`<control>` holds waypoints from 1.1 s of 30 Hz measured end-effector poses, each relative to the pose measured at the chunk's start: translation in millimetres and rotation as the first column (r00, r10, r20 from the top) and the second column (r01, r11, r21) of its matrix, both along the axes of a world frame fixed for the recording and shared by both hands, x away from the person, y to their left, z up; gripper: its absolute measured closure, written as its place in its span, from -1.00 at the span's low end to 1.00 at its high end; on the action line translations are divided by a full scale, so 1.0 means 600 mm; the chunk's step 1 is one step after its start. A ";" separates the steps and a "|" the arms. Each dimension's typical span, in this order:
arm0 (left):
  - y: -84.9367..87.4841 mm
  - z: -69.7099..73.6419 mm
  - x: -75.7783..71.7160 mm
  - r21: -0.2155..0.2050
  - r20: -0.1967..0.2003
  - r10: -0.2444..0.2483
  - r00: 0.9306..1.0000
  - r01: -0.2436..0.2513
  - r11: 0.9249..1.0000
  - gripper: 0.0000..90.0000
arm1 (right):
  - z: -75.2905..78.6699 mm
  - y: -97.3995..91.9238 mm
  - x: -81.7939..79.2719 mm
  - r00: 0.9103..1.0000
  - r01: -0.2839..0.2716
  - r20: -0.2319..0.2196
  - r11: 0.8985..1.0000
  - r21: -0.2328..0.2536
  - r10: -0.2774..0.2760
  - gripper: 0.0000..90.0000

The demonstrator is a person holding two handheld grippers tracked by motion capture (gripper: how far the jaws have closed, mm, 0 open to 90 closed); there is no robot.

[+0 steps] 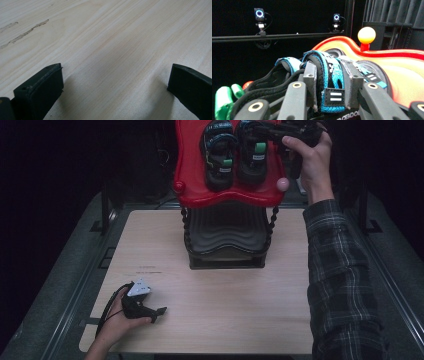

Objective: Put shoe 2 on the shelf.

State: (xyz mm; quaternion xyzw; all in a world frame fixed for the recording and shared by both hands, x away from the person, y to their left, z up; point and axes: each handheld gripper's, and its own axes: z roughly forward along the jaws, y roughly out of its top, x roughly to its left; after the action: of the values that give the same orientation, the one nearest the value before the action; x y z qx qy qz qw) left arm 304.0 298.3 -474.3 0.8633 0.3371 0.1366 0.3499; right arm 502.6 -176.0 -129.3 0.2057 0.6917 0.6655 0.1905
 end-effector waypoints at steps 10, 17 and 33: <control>-0.003 0.000 0.004 -0.001 0.001 -0.008 1.000 0.008 1.000 -1.00 | -0.021 0.004 -0.020 1.000 0.003 0.013 1.000 -0.030 -0.002 0.47; -0.003 0.000 0.004 -0.001 0.001 -0.009 1.000 0.009 1.000 -1.00 | -0.021 -0.014 -0.048 0.999 0.033 -0.001 0.999 -0.035 -0.033 -0.07; -0.003 0.000 0.004 0.000 0.001 -0.007 1.000 0.007 1.000 -1.00 | -0.059 -0.091 -0.123 0.992 0.114 -0.059 0.993 -0.015 -0.115 -0.57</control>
State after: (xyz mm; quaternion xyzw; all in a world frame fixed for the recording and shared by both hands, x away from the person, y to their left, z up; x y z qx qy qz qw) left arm 306.3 296.4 -474.4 0.8643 0.3340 0.1360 0.3505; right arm 428.7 -230.6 -164.4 0.2637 0.6880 0.6431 0.2089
